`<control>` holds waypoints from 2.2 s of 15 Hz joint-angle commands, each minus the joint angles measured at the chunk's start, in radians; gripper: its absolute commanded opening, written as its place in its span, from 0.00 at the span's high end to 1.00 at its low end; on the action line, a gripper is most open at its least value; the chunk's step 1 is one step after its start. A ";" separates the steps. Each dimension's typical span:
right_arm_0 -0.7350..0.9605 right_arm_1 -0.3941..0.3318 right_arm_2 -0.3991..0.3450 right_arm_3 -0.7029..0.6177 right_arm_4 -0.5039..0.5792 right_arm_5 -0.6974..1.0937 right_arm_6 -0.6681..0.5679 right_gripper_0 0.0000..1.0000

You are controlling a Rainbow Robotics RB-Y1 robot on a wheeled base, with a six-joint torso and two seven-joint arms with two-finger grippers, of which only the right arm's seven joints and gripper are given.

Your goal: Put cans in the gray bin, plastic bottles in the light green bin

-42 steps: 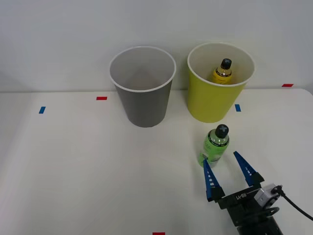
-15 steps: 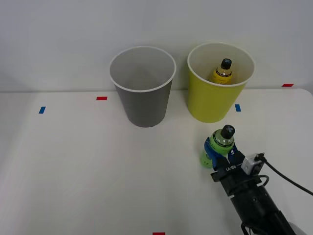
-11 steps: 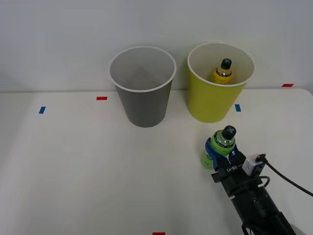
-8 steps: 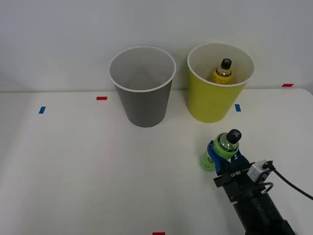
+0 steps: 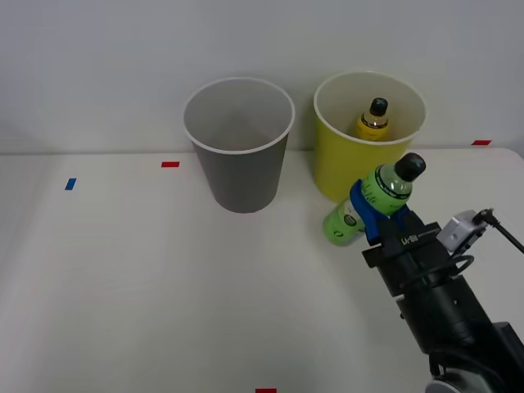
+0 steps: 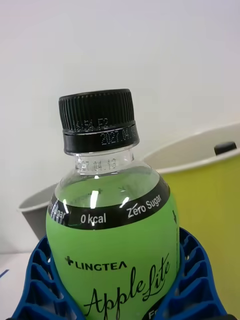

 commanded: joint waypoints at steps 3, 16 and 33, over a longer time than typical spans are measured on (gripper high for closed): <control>-0.129 0.003 -0.059 -0.056 -0.172 0.060 -0.019 1.00; -0.473 0.100 -0.355 -0.007 -0.298 0.562 -0.014 1.00; -0.689 0.100 -0.301 0.329 -0.211 0.562 0.058 1.00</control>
